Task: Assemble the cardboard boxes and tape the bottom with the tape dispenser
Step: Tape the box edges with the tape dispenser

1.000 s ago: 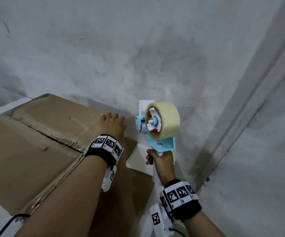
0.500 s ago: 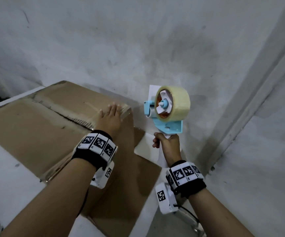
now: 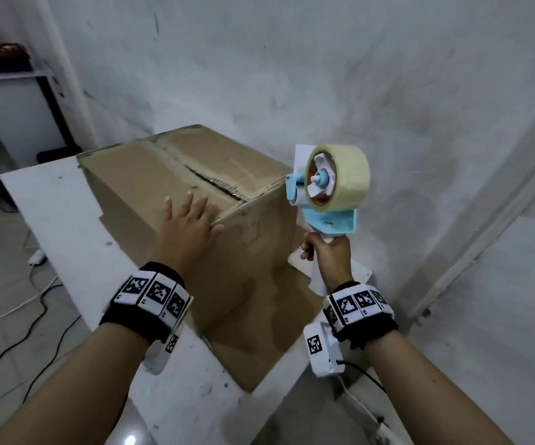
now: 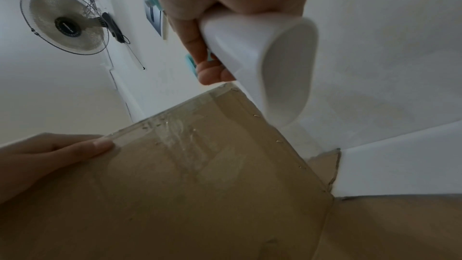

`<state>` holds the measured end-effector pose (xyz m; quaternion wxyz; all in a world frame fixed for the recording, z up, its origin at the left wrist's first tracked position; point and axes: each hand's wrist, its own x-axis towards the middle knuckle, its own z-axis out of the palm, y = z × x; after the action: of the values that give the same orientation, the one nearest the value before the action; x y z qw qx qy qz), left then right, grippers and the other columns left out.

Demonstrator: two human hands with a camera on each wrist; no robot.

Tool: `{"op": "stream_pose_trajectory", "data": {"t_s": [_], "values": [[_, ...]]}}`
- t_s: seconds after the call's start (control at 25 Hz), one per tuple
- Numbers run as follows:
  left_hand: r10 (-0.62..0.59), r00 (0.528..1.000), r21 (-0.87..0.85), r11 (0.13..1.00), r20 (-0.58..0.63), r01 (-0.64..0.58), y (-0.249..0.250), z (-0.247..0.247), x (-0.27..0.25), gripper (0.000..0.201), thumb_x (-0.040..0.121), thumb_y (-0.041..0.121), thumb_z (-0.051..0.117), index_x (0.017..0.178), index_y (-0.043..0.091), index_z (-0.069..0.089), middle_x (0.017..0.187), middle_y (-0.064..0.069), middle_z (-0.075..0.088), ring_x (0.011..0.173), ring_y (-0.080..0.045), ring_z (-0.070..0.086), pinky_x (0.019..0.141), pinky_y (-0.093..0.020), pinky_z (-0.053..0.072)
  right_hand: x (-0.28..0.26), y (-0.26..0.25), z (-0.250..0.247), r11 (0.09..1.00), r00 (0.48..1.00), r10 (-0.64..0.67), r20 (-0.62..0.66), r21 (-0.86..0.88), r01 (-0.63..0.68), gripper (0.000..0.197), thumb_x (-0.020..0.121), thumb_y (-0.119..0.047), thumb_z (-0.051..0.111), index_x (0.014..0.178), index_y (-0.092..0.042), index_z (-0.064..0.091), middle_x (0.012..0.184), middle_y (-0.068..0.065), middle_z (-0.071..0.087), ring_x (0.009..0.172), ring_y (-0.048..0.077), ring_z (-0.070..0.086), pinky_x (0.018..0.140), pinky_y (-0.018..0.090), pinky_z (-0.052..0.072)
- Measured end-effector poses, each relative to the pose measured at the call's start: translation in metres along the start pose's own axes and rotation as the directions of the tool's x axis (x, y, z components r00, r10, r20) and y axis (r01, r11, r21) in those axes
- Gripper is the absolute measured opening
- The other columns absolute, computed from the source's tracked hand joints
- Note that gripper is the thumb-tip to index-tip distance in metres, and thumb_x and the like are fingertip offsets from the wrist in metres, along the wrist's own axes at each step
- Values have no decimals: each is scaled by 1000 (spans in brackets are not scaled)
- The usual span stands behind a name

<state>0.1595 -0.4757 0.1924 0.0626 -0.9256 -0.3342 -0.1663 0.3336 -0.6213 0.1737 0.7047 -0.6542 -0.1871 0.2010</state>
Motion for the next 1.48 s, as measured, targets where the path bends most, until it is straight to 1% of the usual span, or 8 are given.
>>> {"op": "stream_pose_trajectory", "data": {"t_s": [0.2,0.32,0.52,0.6,0.8,1.08,1.24,1.48], "values": [[63,983,-323,939,-170,-116,-31,12,-51,57,95,42,25,130,7,52,142,-18,46,139,-34,31,114,-49,18,-27,5,21,999,1000,11,15,-50,-10,22,83,2,57,65,-11,58,55,5,54,38,8,50,46,22,45],[-121,920,-429,902,-373,-55,-44,15,-78,35,85,21,60,117,7,64,119,-23,58,115,-23,44,101,-32,37,-55,8,36,997,1000,28,10,-66,-27,22,82,2,58,65,-11,58,56,6,55,37,6,51,47,22,47],[-436,855,-844,537,-280,-2,-33,13,-85,40,74,-2,71,113,2,66,91,-9,66,79,5,62,77,5,42,-91,13,57,999,999,35,15,-19,-35,13,83,4,56,76,-6,59,58,6,54,39,4,51,42,16,46],[-542,822,-930,366,-177,41,-34,14,-84,36,75,-2,70,110,5,67,89,-1,68,74,17,62,81,-1,48,-98,15,63,999,999,38,30,-5,-38,10,83,4,56,79,-5,59,58,6,54,44,9,52,43,17,46],[-546,833,-996,-79,84,49,-40,16,-83,20,84,-4,60,78,15,65,66,11,73,63,-2,68,74,-23,59,-106,18,72,1000,999,27,27,-14,-27,8,83,4,57,90,1,59,61,6,55,40,1,52,44,16,47],[-614,789,-997,78,-23,31,-29,21,-81,28,87,3,59,81,31,58,83,7,60,57,3,62,67,-29,58,-99,13,74,1000,1000,-2,-13,6,2,21,83,4,59,72,-14,59,49,-5,57,39,2,51,45,17,47],[-656,754,-999,-7,41,48,-30,27,-81,10,88,11,60,89,21,61,100,-13,57,57,2,64,57,-21,59,-91,11,76,1000,1000,-17,19,-23,18,16,84,1,60,74,-11,59,46,-7,58,40,3,51,46,18,46],[-688,709,-982,-186,154,33,-34,29,-72,17,87,3,59,82,18,64,55,10,65,47,2,56,54,-16,53,-82,17,83,998,997,-22,68,-57,26,14,84,0,60,98,2,60,64,5,57,43,1,54,47,15,47]]}}
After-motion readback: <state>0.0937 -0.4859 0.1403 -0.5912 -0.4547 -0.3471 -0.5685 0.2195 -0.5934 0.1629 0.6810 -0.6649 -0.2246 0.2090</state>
